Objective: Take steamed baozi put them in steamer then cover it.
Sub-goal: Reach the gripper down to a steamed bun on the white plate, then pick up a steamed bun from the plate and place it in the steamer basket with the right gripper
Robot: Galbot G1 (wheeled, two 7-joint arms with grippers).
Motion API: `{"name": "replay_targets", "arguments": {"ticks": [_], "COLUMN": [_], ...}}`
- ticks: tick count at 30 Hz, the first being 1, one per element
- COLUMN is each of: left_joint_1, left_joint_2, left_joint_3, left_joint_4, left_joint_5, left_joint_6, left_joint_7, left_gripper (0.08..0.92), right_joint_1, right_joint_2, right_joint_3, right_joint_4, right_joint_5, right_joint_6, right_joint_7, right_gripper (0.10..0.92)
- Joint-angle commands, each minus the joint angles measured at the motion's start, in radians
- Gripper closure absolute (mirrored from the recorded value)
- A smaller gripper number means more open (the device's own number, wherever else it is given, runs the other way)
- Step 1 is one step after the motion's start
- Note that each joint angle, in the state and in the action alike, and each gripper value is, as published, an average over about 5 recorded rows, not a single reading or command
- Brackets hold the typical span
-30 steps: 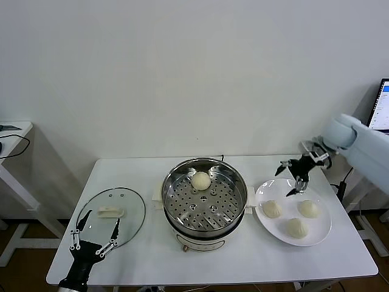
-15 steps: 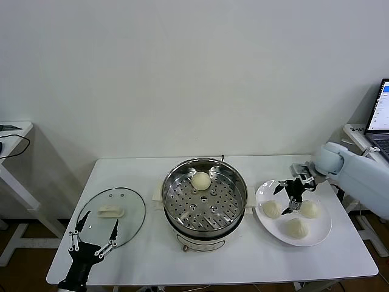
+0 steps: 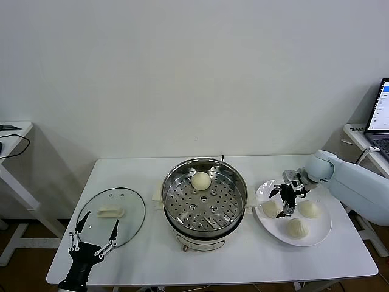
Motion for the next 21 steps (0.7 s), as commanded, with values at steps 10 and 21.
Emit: {"name": "replay_targets", "arguments": {"ticks": [10, 21], "left_joint_1": [-0.008, -0.015], "left_joint_2": [0.001, 0.009], "left_joint_3": [0.001, -0.002], "left_joint_4": [0.011, -0.001], "left_joint_5": [-0.001, -0.004], "left_joint_6": [0.0, 0.005], "left_joint_7": [0.001, 0.0], "left_gripper": [0.177, 0.177], "right_joint_1": [0.006, 0.261], "right_joint_2": [-0.011, -0.015], "right_joint_3": [-0.017, 0.035], "right_joint_4": [0.034, 0.085], "right_joint_5": [-0.024, -0.039], "right_joint_6": [-0.003, 0.052], "right_joint_7": [0.024, -0.204], "right_gripper": [0.344, 0.355]}}
